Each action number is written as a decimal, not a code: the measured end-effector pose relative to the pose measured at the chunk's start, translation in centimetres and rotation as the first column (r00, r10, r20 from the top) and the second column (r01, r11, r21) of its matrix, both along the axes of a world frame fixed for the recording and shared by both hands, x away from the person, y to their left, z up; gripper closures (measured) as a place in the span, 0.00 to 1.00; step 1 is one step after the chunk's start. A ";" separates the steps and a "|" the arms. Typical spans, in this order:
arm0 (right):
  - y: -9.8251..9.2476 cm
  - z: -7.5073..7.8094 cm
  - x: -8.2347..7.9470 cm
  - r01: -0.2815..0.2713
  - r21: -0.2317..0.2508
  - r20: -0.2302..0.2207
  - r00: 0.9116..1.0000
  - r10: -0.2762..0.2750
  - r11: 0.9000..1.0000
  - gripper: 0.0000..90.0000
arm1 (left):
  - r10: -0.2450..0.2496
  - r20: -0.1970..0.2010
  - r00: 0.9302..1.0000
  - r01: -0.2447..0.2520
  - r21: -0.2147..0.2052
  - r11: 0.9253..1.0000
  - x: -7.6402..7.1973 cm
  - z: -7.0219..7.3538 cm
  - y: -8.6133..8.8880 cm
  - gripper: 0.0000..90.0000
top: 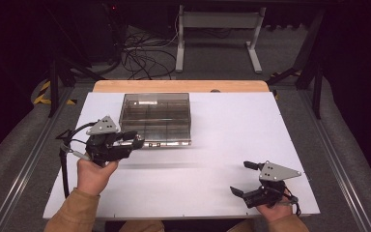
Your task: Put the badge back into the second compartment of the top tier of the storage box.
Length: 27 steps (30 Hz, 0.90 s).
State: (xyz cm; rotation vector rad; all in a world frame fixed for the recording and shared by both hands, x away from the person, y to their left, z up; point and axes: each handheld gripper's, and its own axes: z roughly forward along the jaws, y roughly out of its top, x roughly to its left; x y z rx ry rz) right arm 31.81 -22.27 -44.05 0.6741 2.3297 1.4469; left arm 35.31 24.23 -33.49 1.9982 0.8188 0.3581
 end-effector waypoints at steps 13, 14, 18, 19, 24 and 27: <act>-0.1 0.0 0.0 -0.001 -0.001 0.000 1.000 0.001 1.000 0.03 | -0.013 -0.011 1.000 0.013 0.016 1.000 1.6 0.1 -1.7 0.64; -0.1 0.0 0.0 -0.001 -0.001 0.000 1.000 0.001 1.000 0.03 | -0.010 -0.008 1.000 0.011 0.025 1.000 1.6 0.1 -1.9 0.64; -0.1 0.0 0.0 -0.002 -0.001 0.001 1.000 0.002 1.000 0.03 | -0.014 -0.002 1.000 0.014 0.041 0.999 2.0 0.2 -2.4 0.64; -0.1 0.0 0.0 -0.002 -0.001 0.001 1.000 0.002 1.000 0.03 | -0.014 -0.008 1.000 0.014 0.035 0.999 2.0 0.2 -2.5 0.64; 0.0 0.0 0.0 -0.004 -0.001 0.001 1.000 0.004 1.000 0.03 | -0.014 -0.012 1.000 0.014 0.028 0.999 2.6 0.1 -2.8 0.64; 0.0 0.0 0.0 -0.005 -0.001 0.001 1.000 0.005 1.000 0.03 | -0.015 -0.017 1.000 0.015 0.027 1.000 2.9 -0.1 -3.0 0.64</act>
